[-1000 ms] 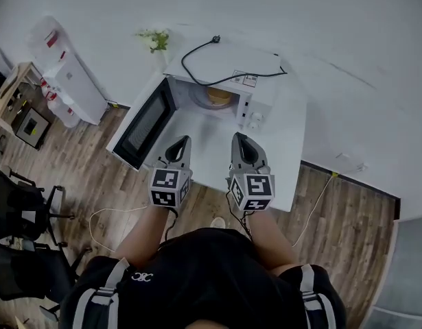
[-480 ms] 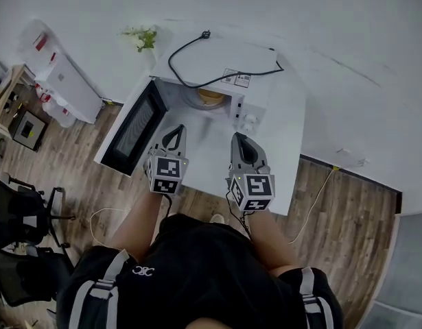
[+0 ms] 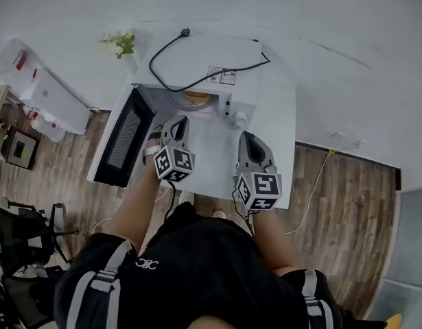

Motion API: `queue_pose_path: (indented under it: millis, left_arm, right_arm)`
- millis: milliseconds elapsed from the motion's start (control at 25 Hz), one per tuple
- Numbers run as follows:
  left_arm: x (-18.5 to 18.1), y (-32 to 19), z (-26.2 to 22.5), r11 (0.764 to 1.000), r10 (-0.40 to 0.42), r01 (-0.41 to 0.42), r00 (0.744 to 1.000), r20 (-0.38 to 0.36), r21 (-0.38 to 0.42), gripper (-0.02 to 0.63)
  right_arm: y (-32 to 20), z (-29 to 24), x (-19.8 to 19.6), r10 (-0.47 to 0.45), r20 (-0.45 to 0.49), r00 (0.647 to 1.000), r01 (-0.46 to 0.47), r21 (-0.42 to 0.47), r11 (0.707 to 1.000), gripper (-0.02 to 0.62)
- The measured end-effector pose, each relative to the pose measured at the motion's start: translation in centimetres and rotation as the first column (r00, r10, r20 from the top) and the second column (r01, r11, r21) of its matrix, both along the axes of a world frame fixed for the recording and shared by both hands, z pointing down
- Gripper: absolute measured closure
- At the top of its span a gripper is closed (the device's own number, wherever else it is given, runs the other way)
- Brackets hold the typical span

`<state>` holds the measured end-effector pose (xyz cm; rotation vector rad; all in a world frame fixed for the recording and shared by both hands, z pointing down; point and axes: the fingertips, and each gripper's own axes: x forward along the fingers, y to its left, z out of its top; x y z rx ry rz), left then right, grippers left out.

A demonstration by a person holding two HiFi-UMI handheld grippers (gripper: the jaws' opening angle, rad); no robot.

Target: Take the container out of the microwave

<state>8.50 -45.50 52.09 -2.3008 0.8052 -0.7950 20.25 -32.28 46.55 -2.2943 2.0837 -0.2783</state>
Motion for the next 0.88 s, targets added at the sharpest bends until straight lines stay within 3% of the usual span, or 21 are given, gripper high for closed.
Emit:
queue_pose_path:
  millis: [120, 240, 640, 760, 880]
  left_arm:
    - [1.5, -1.3, 1.1, 0.993, 0.064, -0.072, 0.993, 0.096, 0.089, 0.591]
    - [2.7, -2.7, 2.8, 0.984, 0.114, -0.132, 0.982, 0.150, 0.117, 0.589]
    - [5.9, -9.0, 8.9, 0.975, 0.212, -0.224, 0.937, 0.279, 0.009, 0.527]
    - [6.6, -11.1, 10.9, 0.972, 0.232, -0.230, 0.918, 0.323, -0.046, 0.489]
    - [7.0, -12.5, 12.3, 0.966, 0.253, -0.251, 0.894, 0.369, -0.053, 0.483]
  right_arm:
    - [-0.9, 0.0, 0.6, 0.036, 0.000, 0.999, -0.036, -0.003, 0.999, 0.591]
    - [-1.7, -0.1, 1.0, 0.075, -0.001, 0.997, -0.075, -0.002, 0.997, 0.591]
    - [-2.4, 0.6, 2.5, 0.234, -0.016, 0.972, -0.235, -0.042, 0.971, 0.591]
    - [-2.1, 1.1, 3.1, 0.285, -0.020, 0.958, -0.286, -0.060, 0.956, 0.591]
    - [-1.5, 1.7, 3.2, 0.329, -0.024, 0.944, -0.330, -0.081, 0.940, 0.591]
